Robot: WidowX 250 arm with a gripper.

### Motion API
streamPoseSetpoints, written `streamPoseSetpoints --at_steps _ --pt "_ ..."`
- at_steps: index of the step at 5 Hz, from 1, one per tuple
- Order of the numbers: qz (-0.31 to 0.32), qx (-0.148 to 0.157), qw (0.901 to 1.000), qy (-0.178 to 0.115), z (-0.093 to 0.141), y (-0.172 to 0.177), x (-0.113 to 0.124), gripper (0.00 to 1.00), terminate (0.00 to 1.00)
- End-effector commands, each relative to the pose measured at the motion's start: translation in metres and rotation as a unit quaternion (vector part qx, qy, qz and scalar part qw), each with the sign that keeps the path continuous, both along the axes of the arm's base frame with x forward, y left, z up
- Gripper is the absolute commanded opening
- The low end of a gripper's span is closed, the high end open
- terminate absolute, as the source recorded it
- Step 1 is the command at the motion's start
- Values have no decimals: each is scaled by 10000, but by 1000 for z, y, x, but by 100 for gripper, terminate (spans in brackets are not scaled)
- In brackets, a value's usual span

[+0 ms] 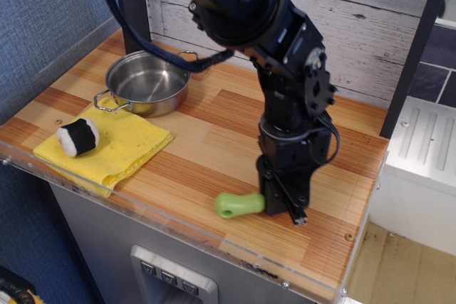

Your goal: Pick up the green spatula and place it on the right of the pot

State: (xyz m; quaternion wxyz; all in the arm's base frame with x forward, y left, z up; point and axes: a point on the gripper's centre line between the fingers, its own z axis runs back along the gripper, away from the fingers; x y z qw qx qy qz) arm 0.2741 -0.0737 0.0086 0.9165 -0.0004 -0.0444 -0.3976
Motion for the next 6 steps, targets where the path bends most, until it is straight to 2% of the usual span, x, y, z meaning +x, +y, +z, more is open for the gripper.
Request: streamPoseSetpoints --at_steps 1,3,4,5,6 --pt "324 -73 9976 -607 45 22 20 0 0" --pt "361 -56 9946 -971 70 42 64 0 0" --pt "-118 174 9943 -1043 72 43 95 0 0" --pt "-574 374 9911 -1138 69 46 113 0 0" --pt "-987 526 9879 -1072 56 49 121 0 0"
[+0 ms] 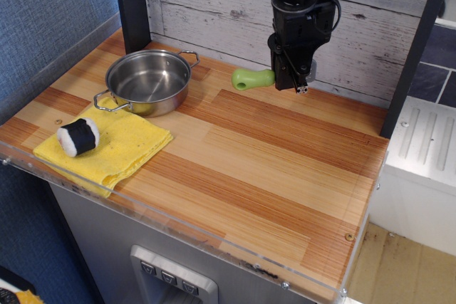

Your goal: Pick up the green spatula and place it on the right of the pot

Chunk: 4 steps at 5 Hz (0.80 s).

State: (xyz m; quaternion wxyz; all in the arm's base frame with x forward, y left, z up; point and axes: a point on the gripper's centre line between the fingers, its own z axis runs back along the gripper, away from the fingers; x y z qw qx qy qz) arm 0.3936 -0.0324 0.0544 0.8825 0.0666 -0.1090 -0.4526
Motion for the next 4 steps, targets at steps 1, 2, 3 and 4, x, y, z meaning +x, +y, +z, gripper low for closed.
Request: streamPoseSetpoints --at_steps 1,2,3,4 --pt "-809 250 9964 -28 -7 8 2 0 0" --pt "-1082 105 9939 199 -22 10 0 0 0" --pt "-1102 -10 9930 430 -27 9 0 100 0" --pt "-1090 -57 9931 432 -22 7 -3 100 0"
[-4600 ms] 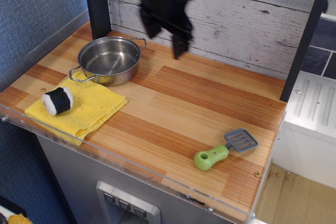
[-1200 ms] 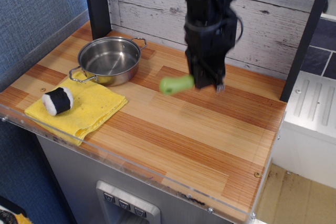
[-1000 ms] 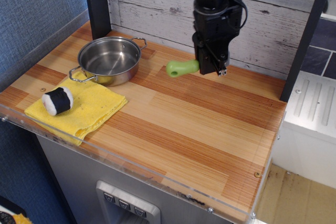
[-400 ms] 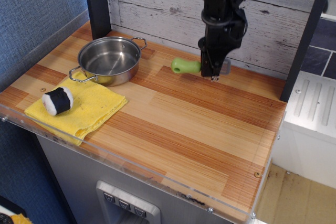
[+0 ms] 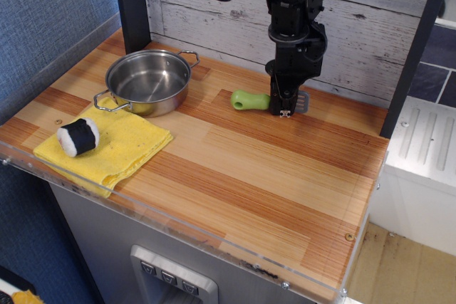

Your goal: Pick up the green spatula and place it on the right of the pot

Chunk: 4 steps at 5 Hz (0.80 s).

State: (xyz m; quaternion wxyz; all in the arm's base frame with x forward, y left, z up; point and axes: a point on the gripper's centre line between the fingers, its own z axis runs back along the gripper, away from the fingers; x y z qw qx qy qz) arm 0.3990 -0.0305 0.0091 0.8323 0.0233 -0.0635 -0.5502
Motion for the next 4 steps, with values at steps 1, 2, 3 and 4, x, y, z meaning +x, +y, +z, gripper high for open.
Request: streamPoseSetpoints --at_steps 1,2,3,4 --pt "17 -86 9997 -215 24 4 -11 100 0" --pt "10 -75 9997 -241 29 5 -12 100 0" --pt "-23 -145 9993 -353 40 5 -13 100 0" --pt "-120 -274 9975 -646 60 4 -15 100 0"
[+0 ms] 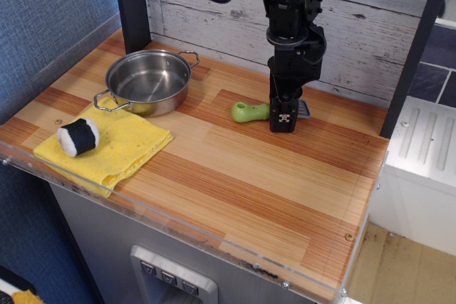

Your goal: Pick up the green spatula and place it on the right of the pot

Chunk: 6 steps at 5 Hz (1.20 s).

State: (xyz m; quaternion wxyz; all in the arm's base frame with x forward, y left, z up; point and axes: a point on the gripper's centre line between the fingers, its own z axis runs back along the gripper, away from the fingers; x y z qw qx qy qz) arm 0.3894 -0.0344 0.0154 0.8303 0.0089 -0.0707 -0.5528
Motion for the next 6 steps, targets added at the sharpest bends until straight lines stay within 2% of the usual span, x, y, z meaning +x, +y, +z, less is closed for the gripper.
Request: streamPoseSetpoints --at_steps 1,2,5,6 --pt "-32 -99 9955 -945 79 7 -9 100 0" --pt "61 7 9919 -1270 104 5 -18 100 0" --pt "61 7 9919 -1270 104 5 -18 100 0" --pt "61 7 9919 -1270 104 5 -18 100 100"
